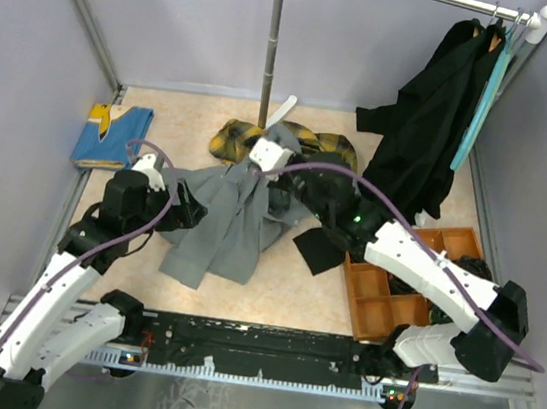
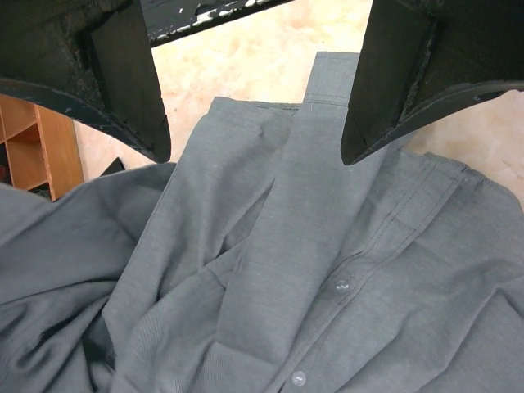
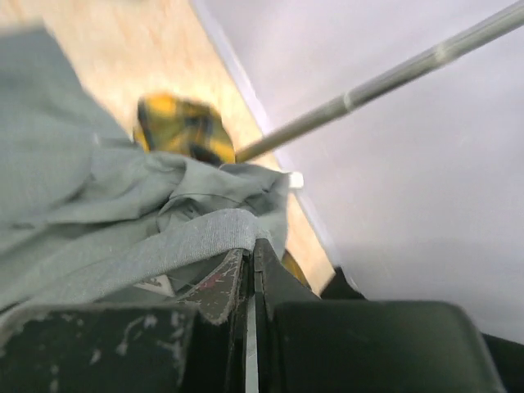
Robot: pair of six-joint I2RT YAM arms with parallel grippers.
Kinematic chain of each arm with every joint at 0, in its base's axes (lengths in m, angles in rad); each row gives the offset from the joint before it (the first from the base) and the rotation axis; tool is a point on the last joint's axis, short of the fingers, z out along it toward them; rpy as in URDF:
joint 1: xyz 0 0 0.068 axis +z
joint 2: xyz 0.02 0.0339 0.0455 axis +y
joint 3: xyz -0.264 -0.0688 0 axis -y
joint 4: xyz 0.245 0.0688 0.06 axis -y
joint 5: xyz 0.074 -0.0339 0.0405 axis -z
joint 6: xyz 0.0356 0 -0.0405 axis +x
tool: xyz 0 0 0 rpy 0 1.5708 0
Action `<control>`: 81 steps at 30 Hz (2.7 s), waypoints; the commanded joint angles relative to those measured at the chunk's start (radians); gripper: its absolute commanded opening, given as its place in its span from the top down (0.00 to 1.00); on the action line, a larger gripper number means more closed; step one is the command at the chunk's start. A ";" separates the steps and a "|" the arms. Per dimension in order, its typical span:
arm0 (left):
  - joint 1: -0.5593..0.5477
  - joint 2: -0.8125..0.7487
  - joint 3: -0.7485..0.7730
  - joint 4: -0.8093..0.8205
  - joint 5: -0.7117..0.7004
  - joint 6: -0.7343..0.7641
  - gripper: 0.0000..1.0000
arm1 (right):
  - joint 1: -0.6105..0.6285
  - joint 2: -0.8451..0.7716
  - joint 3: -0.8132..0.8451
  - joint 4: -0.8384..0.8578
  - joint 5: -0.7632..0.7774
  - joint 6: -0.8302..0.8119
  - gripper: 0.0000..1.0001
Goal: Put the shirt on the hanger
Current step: Adjust the shirt at the center of the board.
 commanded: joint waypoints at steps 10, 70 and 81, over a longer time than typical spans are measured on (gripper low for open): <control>-0.003 -0.147 0.087 0.025 -0.026 0.048 0.05 | 0.027 0.118 0.829 -0.273 -0.177 0.536 1.00; -0.189 0.204 0.112 0.446 0.004 0.016 1.00 | -0.058 0.228 1.087 -0.430 0.119 0.658 1.00; -0.185 0.315 0.790 -0.018 -0.294 0.262 1.00 | -0.010 0.152 1.187 -0.540 0.022 0.589 1.00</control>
